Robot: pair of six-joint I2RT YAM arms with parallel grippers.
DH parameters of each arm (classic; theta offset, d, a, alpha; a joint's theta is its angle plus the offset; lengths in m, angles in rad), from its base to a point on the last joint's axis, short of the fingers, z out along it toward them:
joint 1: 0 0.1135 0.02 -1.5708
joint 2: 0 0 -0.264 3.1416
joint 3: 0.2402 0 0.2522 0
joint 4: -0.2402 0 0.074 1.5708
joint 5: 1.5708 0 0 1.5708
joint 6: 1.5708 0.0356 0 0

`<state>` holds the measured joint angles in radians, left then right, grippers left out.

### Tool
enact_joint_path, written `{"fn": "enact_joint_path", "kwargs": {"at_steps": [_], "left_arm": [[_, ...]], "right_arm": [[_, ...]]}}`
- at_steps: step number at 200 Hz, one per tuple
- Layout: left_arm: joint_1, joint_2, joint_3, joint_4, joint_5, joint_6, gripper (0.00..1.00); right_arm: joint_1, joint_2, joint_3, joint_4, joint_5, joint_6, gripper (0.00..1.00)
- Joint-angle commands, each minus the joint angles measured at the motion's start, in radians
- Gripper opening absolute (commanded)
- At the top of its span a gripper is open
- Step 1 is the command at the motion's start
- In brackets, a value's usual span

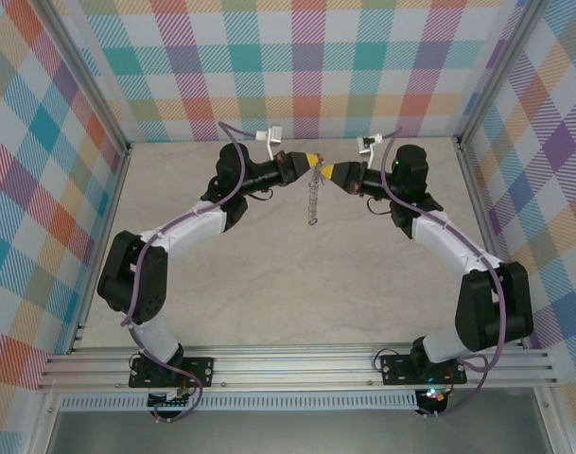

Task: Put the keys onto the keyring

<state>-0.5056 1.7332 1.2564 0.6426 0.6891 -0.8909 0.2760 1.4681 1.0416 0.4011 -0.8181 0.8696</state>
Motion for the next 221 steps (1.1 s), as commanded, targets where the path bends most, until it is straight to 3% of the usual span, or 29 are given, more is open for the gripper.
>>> {"fn": "enact_joint_path", "kwargs": {"at_steps": [1,66,117,197,221], "left_arm": [[-0.001,-0.044,-0.015,0.097,-0.028,-0.021,0.00],[-0.015,-0.063,-0.078,0.158,-0.084,-0.043,0.00],[-0.023,-0.048,-0.101,0.198,-0.100,-0.061,0.00],[-0.024,-0.042,-0.105,0.247,-0.103,-0.092,0.00],[-0.020,-0.045,-0.094,0.262,-0.097,-0.094,0.00]], "right_arm": [[0.031,-0.028,0.032,-0.050,0.059,-0.027,0.00],[0.095,0.003,0.058,-0.040,0.191,0.073,0.00],[0.135,0.039,0.097,0.004,0.205,0.144,0.00],[0.141,0.016,0.101,-0.102,0.210,0.061,0.00],[0.130,-0.024,0.081,-0.142,0.210,0.030,0.14]]}}
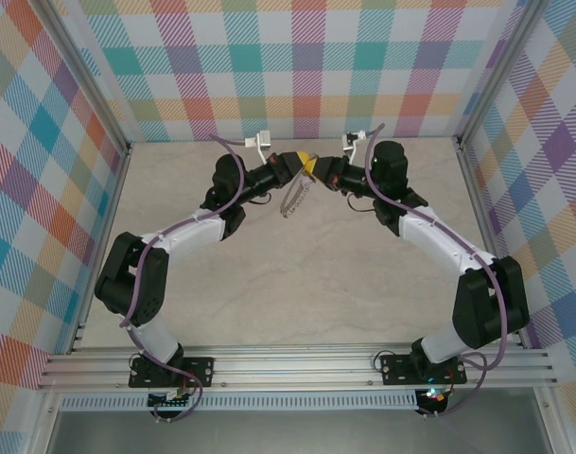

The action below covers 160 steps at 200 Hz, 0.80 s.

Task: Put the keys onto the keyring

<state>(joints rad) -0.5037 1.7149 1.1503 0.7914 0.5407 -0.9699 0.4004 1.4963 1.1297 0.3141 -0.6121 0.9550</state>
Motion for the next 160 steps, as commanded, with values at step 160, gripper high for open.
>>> {"fn": "enact_joint_path", "kwargs": {"at_steps": [160], "left_arm": [[-0.010,-0.026,0.074,0.115,0.100,-0.012,0.00]], "right_arm": [[-0.169,-0.107,-0.097,0.133,-0.145,-0.090,0.30]]}}
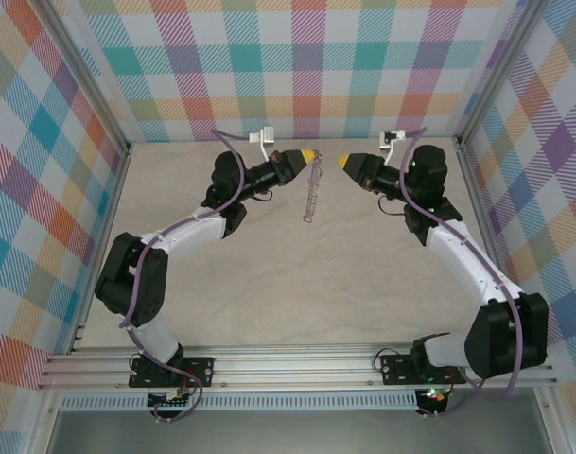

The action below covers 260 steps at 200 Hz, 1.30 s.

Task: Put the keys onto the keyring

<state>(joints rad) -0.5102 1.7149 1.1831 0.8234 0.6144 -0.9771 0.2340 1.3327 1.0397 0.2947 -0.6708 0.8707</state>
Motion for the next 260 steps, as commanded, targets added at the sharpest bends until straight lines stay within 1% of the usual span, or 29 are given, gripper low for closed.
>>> {"fn": "enact_joint_path", "kwargs": {"at_steps": [1,14,41,62,68,133,198,226,260], "left_arm": [[-0.004,-0.026,0.041,0.084,0.026,-0.005,0.00],[-0.004,-0.027,0.042,0.085,0.031,-0.006,0.00],[-0.005,-0.028,0.042,0.089,0.039,-0.009,0.00],[-0.005,-0.027,0.044,0.093,0.041,-0.011,0.00],[-0.006,-0.025,0.044,0.094,0.042,-0.011,0.00],[-0.011,-0.020,0.052,0.104,0.049,-0.018,0.00],[-0.015,-0.018,0.050,0.108,0.056,-0.020,0.00],[-0.016,-0.022,0.046,0.106,0.056,-0.018,0.00],[-0.016,-0.028,0.041,0.109,0.059,-0.021,0.00]], "right_arm": [[-0.002,0.059,-0.007,0.157,-0.088,-0.005,0.30],[-0.002,0.089,-0.007,0.219,-0.116,0.009,0.29],[-0.002,0.129,-0.007,0.291,-0.133,0.040,0.27],[0.000,0.148,-0.007,0.328,-0.145,0.073,0.27],[0.002,0.152,-0.007,0.363,-0.146,0.077,0.27],[0.048,0.197,0.030,0.364,-0.143,0.075,0.23],[0.054,0.181,0.022,0.408,-0.131,0.087,0.23],[0.054,0.156,-0.001,0.429,-0.106,0.093,0.24],[0.054,0.118,-0.046,0.461,-0.045,0.093,0.24]]}}
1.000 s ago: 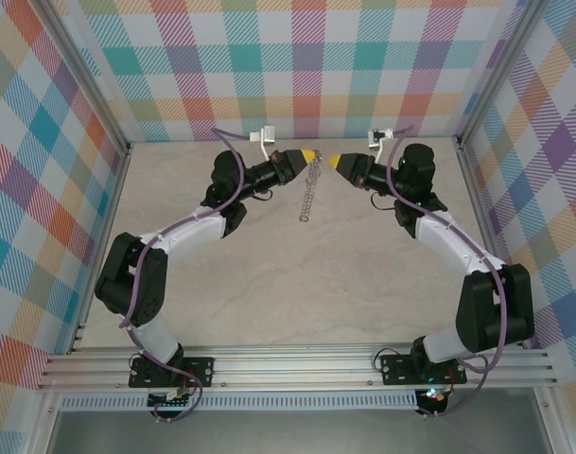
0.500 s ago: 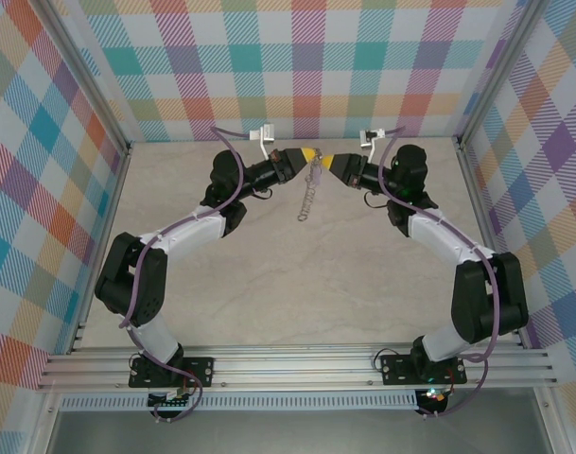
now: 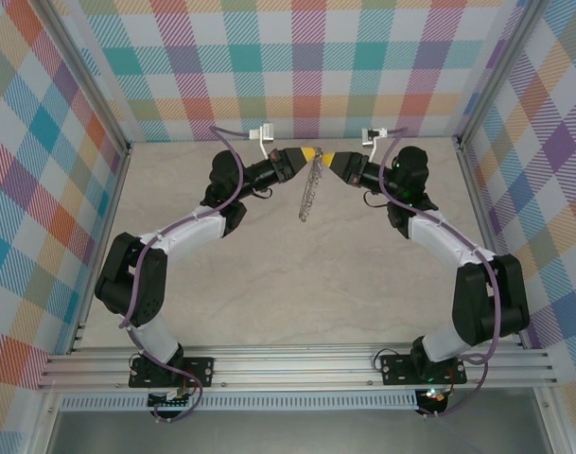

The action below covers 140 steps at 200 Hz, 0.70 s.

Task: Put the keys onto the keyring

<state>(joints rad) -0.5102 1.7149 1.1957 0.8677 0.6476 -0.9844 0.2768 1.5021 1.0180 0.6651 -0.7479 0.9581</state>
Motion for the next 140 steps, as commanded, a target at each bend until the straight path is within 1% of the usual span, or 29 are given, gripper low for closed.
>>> {"fn": "enact_joint_path", "kwargs": {"at_steps": [1,36,58,89,119,140], "left_arm": [[-0.016,-0.028,0.028,0.065,0.026,-0.013,0.00],[-0.016,-0.033,0.026,0.065,0.030,-0.013,0.00],[-0.016,-0.035,0.025,0.065,0.033,-0.014,0.00],[-0.017,-0.039,0.027,0.067,0.037,-0.016,0.00],[-0.017,-0.040,0.032,0.065,0.043,-0.017,0.00],[-0.019,-0.041,0.036,0.064,0.044,-0.016,0.00]], "right_arm": [[0.011,-0.052,-0.026,0.091,0.033,0.006,0.24],[0.006,-0.069,-0.045,0.118,0.069,0.016,0.33],[0.003,-0.062,-0.036,0.137,0.056,0.028,0.37],[0.004,-0.034,-0.011,0.158,0.012,0.051,0.37],[0.004,-0.002,0.008,0.191,-0.027,0.084,0.33],[0.006,0.016,0.020,0.201,-0.048,0.097,0.33]]}}
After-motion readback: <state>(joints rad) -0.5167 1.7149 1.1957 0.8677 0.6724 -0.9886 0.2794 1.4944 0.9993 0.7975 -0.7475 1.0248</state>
